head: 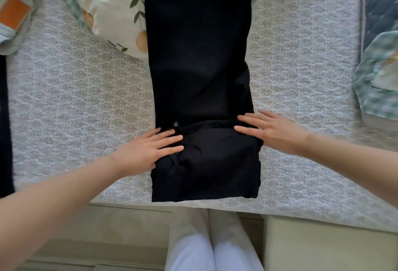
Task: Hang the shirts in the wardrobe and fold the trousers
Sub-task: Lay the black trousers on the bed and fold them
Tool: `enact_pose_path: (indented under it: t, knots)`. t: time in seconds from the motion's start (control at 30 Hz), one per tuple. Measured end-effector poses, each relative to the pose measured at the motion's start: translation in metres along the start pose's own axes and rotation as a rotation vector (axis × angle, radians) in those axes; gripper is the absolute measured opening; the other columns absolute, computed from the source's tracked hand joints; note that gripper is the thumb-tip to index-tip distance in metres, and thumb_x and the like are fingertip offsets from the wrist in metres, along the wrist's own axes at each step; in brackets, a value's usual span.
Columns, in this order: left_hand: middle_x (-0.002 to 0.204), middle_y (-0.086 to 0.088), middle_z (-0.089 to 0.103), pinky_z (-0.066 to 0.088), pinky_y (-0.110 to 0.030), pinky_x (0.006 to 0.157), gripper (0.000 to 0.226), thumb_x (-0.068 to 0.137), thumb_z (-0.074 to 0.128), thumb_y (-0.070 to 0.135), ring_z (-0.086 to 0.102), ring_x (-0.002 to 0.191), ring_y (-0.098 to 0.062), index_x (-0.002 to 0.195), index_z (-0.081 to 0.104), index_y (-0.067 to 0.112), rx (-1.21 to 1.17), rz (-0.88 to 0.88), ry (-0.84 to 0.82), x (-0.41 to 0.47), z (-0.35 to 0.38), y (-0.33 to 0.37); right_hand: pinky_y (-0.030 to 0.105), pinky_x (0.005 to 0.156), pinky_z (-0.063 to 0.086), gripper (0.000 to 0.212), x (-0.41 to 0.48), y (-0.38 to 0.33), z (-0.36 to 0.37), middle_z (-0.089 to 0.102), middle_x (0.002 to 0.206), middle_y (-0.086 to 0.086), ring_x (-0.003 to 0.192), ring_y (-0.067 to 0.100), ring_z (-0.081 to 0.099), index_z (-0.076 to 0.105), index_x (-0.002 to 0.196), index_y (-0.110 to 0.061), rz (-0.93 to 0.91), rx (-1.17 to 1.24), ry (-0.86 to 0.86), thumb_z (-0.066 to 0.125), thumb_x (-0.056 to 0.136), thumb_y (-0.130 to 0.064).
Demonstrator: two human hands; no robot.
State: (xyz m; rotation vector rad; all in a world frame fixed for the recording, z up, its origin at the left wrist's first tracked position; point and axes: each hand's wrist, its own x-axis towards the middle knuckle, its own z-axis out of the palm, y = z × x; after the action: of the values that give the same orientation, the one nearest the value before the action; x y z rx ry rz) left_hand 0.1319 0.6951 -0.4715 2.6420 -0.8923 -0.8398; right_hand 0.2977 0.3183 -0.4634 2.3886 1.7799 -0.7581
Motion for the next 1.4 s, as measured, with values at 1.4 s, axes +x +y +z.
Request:
enact_pose_path:
  t: [1.4]
  knots:
    - [0.099, 0.009, 0.076, 0.051, -0.012, 0.073, 0.017, 0.098, 0.059, 0.021, 0.071, 0.094, -0.005, 0.109, 0.071, 0.017, -1.619, -0.974, 0.221, -0.005, 0.018, 0.142, 0.007, 0.077, 0.045, 0.026, -0.092, -0.074, 0.020, 0.058, 0.118, -0.026, 0.100, -0.009, 0.057, 0.061, 0.116, -0.039, 0.654, 1.242, -0.337, 0.053, 0.100, -0.021]
